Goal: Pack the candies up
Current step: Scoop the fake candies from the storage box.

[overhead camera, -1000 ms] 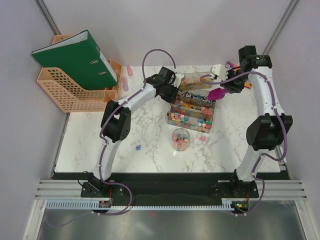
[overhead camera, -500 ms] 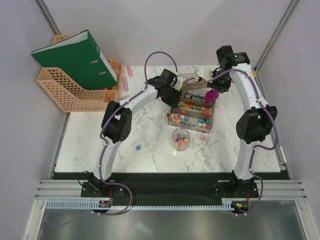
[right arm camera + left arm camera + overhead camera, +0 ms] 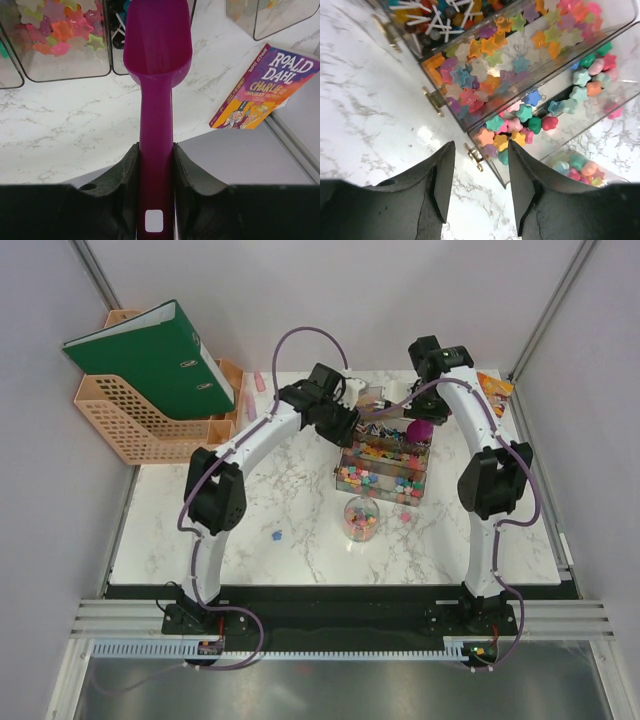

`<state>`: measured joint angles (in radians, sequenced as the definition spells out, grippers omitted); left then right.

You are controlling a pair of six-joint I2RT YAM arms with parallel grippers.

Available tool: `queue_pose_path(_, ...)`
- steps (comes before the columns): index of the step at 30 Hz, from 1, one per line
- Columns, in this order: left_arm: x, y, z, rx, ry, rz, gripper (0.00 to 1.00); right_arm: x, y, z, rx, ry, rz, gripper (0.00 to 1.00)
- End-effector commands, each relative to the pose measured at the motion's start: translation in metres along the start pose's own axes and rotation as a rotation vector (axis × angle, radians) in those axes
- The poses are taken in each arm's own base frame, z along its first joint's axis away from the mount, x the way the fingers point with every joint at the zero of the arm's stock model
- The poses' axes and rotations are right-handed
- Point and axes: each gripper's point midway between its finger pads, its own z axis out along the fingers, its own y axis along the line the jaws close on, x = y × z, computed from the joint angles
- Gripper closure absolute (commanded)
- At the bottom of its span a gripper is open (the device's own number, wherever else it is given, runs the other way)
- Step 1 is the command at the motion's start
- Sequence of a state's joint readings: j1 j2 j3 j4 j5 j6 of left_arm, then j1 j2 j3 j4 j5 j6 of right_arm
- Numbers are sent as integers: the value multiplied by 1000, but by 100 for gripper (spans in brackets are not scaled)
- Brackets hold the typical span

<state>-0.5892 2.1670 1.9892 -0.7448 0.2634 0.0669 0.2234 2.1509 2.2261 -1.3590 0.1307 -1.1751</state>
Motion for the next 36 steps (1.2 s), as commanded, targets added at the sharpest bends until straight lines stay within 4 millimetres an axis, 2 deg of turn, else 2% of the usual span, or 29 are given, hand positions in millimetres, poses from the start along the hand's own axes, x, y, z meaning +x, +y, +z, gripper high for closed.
queue_pose_path(1, -29, 15, -62, -18, -129, -49, 46, 20, 30, 11, -119, 118, 8, 100)
queue_pose_path(2, -12, 24, -58, -29, -100, -77, 46, 18, 33, 15, -135, 120, 9, 100)
queue_pose_path(3, -6, 43, -63, -54, -109, -109, 46, 18, 35, 19, -142, 118, 23, 100)
queue_pose_path(4, -6, 53, -68, -70, -133, -122, 46, 16, 35, 24, -154, 117, 28, 100)
queue_pose_path(5, 14, 68, -65, -82, -102, -166, 46, 13, 35, 26, -156, 116, 27, 100)
queue_pose_path(7, 32, 83, -59, -95, -69, -199, 46, 11, 34, 33, -161, 119, 31, 100)
queue_pose_path(8, 51, 90, -51, -95, -30, -217, 46, 9, 33, 37, -163, 119, 29, 100)
queue_pose_path(11, 83, 92, -35, -86, 50, -239, 46, 7, 31, 40, -160, 125, 20, 100)
queue_pose_path(13, 98, 88, -24, -50, 80, -255, 47, 4, 28, 41, -153, 128, 8, 100)
queue_pose_path(19, 99, 80, -8, 18, 92, -291, 47, -3, 22, 45, -137, 141, -24, 100)
queue_pose_path(25, 93, 70, -1, 53, 91, -289, 47, -25, 9, 50, -89, 135, -77, 100)
queue_pose_path(30, 93, 55, 10, 82, 105, -265, 48, -50, 13, 61, -89, 126, -149, 100)
queue_pose_path(36, 89, 42, 30, 115, 127, -238, 49, -60, 13, 73, -85, 130, -202, 100)
